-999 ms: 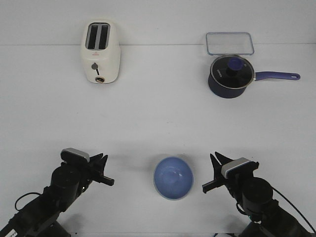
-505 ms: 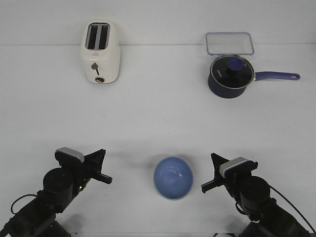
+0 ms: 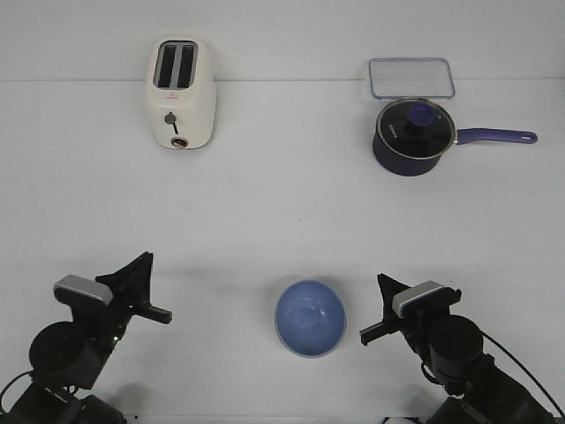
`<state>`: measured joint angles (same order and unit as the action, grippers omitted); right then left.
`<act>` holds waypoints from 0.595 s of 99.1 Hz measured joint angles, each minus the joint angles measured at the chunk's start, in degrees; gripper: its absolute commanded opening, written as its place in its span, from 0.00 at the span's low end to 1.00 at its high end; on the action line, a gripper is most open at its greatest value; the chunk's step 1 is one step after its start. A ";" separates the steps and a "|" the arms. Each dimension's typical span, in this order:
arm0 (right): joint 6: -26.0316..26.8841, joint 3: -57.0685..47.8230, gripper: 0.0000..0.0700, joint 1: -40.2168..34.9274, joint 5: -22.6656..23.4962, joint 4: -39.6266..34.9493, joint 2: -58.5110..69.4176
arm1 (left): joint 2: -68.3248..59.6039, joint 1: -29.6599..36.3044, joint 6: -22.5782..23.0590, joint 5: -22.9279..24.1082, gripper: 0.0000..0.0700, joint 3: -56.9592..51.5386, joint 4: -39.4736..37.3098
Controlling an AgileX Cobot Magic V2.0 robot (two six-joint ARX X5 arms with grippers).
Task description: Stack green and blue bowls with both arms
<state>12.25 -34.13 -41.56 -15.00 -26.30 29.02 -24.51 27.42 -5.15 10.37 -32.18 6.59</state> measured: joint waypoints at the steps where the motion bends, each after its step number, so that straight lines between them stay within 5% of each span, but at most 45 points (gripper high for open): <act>1: 0.00 0.00 0.02 0.00 0.00 0.00 0.00 | 0.63 -0.90 0.42 -0.04 0.02 0.70 -0.46; 29: 0.00 0.00 0.02 0.00 0.00 0.00 0.00 | 17.88 -25.29 4.81 -2.91 0.02 24.00 -9.55; 59: 0.00 0.00 0.02 0.00 0.02 0.00 0.00 | 24.28 -30.08 5.68 -6.21 0.02 30.23 -10.93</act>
<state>12.25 -34.13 -41.56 -14.98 -26.30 29.02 -0.23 -2.66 0.54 4.16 -1.96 -4.34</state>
